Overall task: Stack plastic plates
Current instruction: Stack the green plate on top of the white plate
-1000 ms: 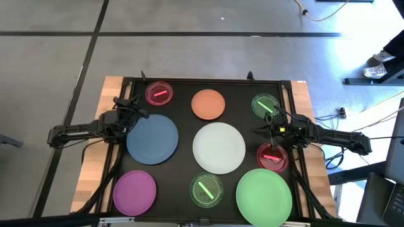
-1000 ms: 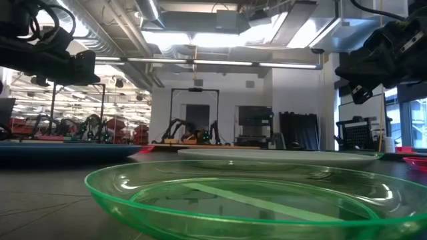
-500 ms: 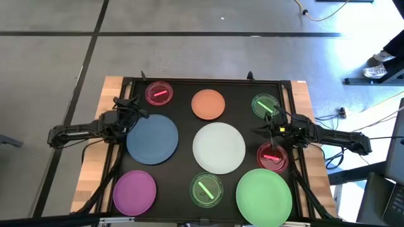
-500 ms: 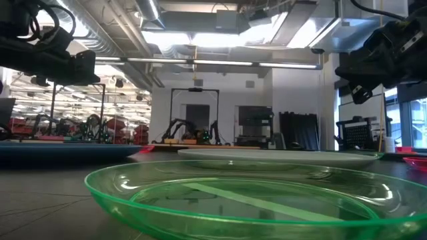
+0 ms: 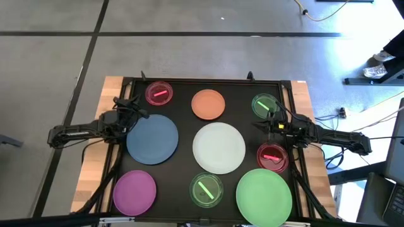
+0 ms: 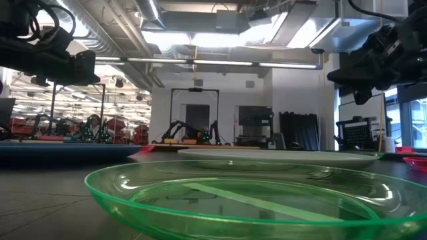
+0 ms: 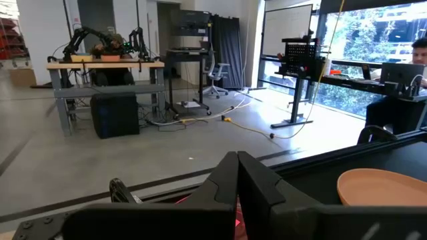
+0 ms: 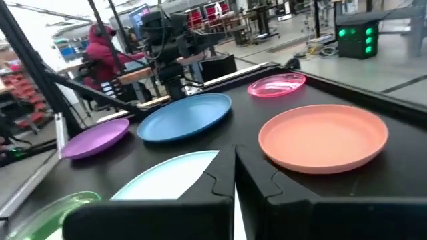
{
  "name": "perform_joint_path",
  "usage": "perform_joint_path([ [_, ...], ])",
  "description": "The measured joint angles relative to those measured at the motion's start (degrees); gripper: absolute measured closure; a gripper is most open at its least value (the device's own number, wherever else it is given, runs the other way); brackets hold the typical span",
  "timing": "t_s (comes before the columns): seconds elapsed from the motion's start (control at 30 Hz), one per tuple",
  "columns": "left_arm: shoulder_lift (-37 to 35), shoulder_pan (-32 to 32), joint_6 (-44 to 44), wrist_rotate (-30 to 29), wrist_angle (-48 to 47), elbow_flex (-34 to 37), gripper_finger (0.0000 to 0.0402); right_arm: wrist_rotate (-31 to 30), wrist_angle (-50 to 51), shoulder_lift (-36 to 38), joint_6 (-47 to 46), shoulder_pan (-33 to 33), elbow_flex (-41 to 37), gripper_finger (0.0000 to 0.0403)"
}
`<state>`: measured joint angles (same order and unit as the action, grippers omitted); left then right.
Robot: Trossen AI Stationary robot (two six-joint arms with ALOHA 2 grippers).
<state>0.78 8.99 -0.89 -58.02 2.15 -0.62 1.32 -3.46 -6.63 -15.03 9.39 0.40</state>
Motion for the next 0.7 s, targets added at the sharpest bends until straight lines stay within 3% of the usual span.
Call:
perform_joint_path([
  [0.23,-0.02,0.01,-0.52,1.5,0.9,0.01,0.0398,-2.27,-0.1,0.0,5.02,0.0,0.0,0.0396],
  [0.33,-0.02,0.01,-0.56,5.83,2.57,0.0,0.0398,-2.25,-0.24,0.0,4.99,0.02,0.0,0.0396],
  [0.57,-0.02,-0.01,-0.56,34.1,5.38,0.0,0.0398,-1.08,-0.31,0.01,3.46,0.0,0.0,0.0396],
  [0.7,0.02,-0.01,-3.68,47.13,5.16,0.0,0.0398,-0.36,-0.29,0.01,0.91,0.0,0.0,0.0396],
])
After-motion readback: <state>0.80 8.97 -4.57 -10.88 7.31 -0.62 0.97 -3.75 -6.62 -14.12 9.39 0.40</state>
